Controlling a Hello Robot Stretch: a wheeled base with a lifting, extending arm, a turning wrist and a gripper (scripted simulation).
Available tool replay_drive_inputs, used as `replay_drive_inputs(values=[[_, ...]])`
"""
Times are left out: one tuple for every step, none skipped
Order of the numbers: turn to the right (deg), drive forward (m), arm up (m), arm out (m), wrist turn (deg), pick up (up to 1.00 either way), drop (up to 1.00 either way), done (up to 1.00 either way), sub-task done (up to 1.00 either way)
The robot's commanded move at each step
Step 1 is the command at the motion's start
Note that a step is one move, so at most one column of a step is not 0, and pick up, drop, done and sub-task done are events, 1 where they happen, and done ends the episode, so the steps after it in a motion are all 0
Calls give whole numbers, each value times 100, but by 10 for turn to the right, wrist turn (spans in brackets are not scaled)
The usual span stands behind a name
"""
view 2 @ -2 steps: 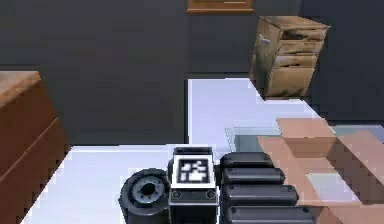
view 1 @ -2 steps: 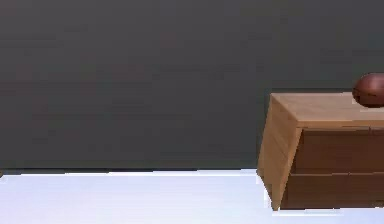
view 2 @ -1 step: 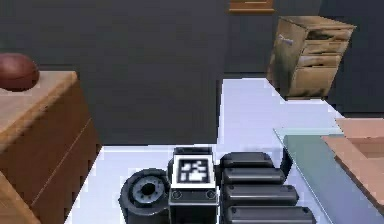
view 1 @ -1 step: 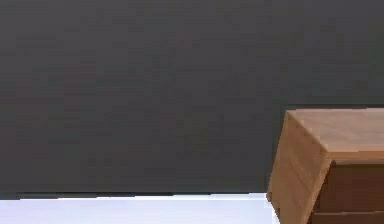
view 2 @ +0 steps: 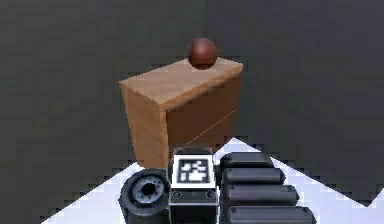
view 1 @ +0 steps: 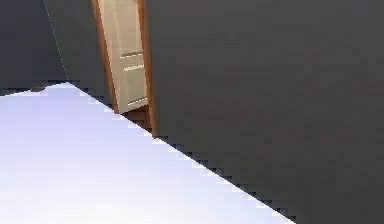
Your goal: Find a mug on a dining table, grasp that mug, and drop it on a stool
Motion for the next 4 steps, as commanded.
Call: replay_drive_inputs(values=[[-270, 0, 0, 0, 0, 0, 0, 0, 0], [0, 100, 0, 0, 0, 0, 0, 0, 0], [0, 100, 0, 0, 0, 0, 0, 0, 0], [-60, 0, 0, 0, 0, 0, 0, 0, 0]])
